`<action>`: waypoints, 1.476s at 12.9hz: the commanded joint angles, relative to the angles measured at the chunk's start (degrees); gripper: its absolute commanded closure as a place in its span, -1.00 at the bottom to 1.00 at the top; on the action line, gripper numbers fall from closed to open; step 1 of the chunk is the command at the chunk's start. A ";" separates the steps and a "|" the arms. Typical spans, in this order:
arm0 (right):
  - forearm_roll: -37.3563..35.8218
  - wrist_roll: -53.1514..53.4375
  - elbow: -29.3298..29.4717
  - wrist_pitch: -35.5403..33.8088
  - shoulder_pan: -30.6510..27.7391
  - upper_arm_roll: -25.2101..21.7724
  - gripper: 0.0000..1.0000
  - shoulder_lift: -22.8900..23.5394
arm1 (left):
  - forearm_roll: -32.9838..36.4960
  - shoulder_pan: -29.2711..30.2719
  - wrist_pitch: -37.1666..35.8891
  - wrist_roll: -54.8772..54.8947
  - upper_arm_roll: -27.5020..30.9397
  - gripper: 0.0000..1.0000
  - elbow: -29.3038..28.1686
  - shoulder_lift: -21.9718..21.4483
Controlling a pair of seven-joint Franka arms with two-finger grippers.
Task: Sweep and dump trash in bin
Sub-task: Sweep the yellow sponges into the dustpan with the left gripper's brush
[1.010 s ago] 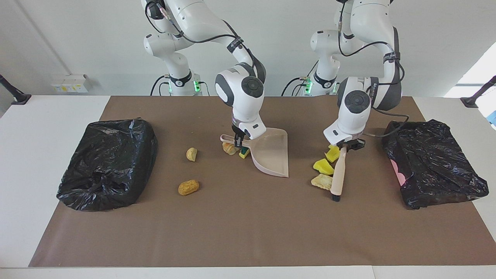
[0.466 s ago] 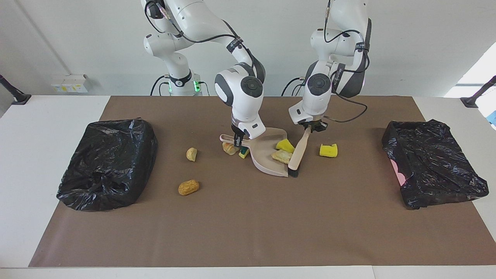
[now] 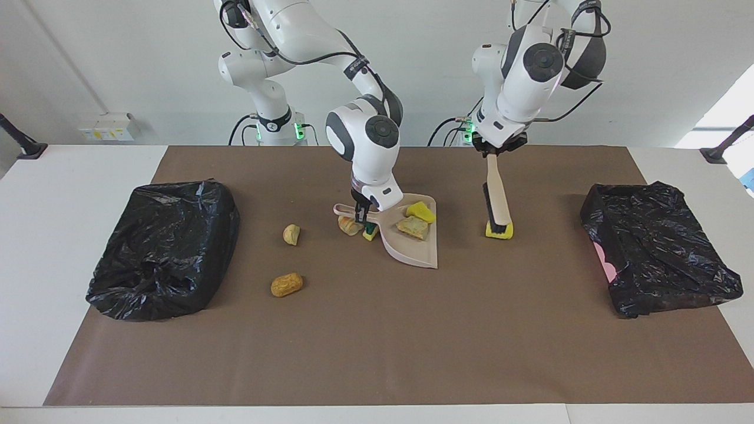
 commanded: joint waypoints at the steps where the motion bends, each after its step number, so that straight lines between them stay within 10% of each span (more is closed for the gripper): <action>1: -1.21 0.03 -2.47 1.15 -0.47 0.13 1.00 -1.68 | -0.24 6.62 0.94 -2.06 -0.43 1.00 -0.67 1.00; 7: -1.30 0.03 -2.47 1.15 -0.47 0.22 1.00 -1.68 | 1.79 9.99 17.24 2.17 -0.69 1.00 -15.32 2.85; 19: -2.26 0.03 -2.47 0.27 -0.55 0.13 1.00 -1.86 | -8.67 -15.57 27.76 2.69 -0.87 1.00 -16.06 5.31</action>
